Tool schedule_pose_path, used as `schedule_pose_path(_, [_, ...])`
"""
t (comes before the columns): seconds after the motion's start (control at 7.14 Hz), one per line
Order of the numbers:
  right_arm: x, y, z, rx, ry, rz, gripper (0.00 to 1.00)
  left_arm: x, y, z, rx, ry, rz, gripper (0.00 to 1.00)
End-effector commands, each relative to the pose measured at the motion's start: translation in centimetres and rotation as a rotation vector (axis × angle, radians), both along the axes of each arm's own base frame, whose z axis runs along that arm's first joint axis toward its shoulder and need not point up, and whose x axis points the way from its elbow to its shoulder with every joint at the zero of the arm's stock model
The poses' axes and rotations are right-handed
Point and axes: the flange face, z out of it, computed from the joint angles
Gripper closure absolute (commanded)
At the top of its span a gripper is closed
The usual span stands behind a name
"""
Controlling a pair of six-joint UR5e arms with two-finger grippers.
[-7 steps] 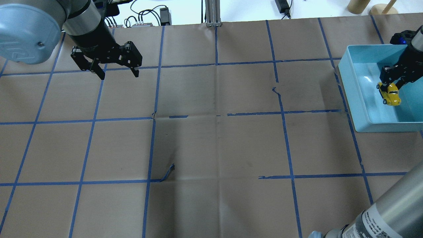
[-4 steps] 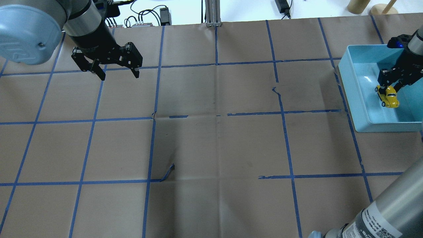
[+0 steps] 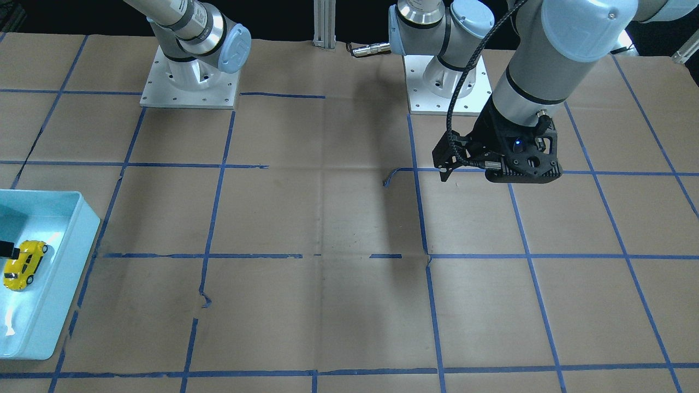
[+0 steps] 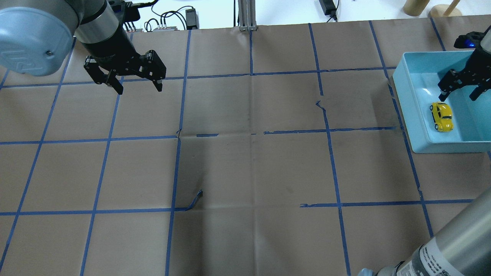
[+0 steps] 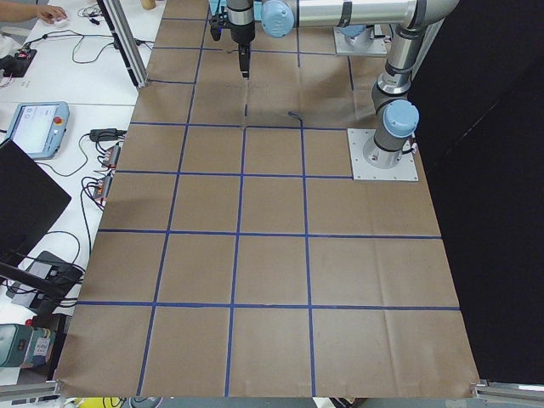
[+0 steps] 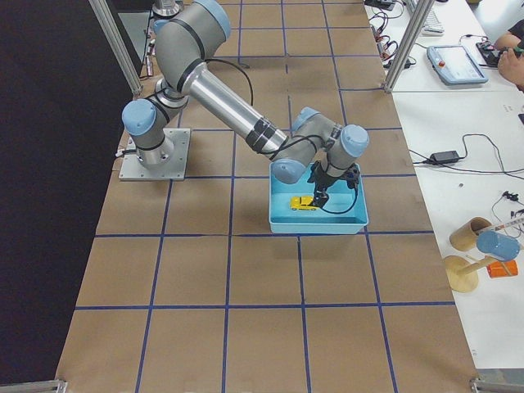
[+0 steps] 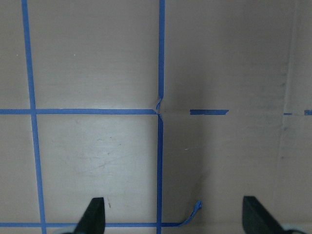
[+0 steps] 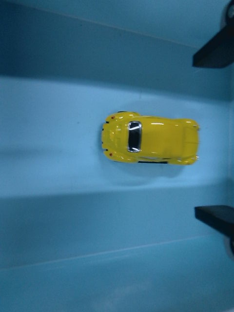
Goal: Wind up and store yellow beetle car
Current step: 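Open the right gripper and raise it out of the tray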
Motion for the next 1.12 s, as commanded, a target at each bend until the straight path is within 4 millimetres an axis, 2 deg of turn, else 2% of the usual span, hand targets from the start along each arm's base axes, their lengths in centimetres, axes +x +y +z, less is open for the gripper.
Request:
schedule_pose_path(0.0, [6.1, -0.3, 9.4, 0.032, -0.022, 0.074, 0.0, 0.0, 0.1, 0.1, -0.002, 0.0, 0.001, 0.01])
schedule_pose_path(0.14, [11.5, 0.0, 14.2, 0.032, -0.013, 0.106, 0.0, 0.0, 0.1, 0.1, -0.002, -0.001, 0.001, 0.01])
schedule_pose_path(0.42, [23.4, 3.0, 21.6, -0.036, 0.061, 0.008, 0.01, 0.1, 0.7, 1.2, -0.007, -0.008, 0.011, 0.01])
schedule_pose_path(0.56, [30.3, 4.6, 23.9, -0.086, 0.056, -0.024, 0.01, 0.0, 1.1, 1.3, 0.011, -0.008, 0.011, 0.01])
schedule_pose_path(0.7, [36.0, 6.0, 25.0, -0.134, 0.057, -0.02, 0.03, -0.3, 2.0, 2.1, 0.002, -0.008, 0.01, 0.01])
schedule_pose_path(0.84, [38.8, 6.2, 24.7, -0.178, 0.058, 0.016, 0.04, -0.3, 2.5, 2.5, -0.004, -0.008, 0.011, 0.01])
schedule_pose_path(0.98, [38.9, 7.2, 24.0, -0.188, 0.06, 0.002, 0.07, -0.3, 2.4, 2.0, 0.005, -0.008, 0.011, 0.01])
